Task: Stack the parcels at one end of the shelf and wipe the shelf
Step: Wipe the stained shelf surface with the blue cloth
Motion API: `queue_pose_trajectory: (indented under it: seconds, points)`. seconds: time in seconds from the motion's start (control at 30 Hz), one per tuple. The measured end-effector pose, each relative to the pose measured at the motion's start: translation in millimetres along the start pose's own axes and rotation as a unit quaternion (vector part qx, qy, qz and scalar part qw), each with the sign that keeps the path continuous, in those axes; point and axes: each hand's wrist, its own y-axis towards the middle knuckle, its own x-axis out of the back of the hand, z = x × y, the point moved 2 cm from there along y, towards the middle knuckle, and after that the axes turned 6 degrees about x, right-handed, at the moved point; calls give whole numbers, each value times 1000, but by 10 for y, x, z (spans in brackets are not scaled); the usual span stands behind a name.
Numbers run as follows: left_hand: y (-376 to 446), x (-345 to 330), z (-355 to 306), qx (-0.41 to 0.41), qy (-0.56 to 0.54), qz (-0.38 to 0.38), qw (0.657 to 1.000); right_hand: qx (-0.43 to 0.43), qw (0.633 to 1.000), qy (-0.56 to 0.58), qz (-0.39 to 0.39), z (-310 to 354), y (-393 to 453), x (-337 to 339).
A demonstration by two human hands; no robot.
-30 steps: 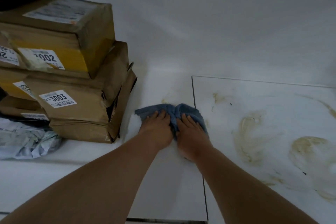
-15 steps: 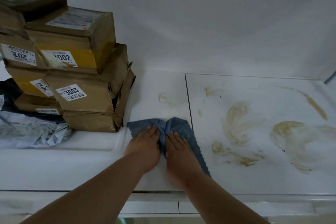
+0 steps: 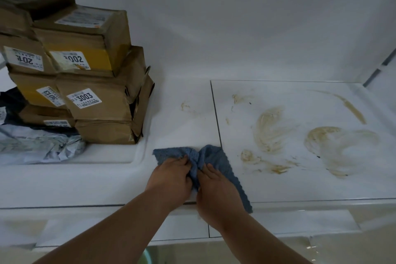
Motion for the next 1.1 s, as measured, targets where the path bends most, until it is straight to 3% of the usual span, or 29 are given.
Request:
queue_pose_trajectory:
  seconds: [0.13, 0.27, 0.5, 0.7, 1.1]
  points:
    - [-198, 6, -31, 20, 17, -11, 1000, 57, 998, 5, 5, -6, -76, 107]
    - [-157, -18, -84, 47, 37, 2, 998, 106, 990, -87, 32, -79, -39, 266]
    - [66, -137, -59, 107, 31, 21, 994, 117, 981, -99, 121, -289, 195, 237]
    - [379, -56, -21, 142, 12, 22, 990, 87, 987, -58, 122, -299, 509, 121]
    - [1389, 42, 244, 131, 58, -9, 990, 66, 988, -44, 135, -509, 1479, 48]
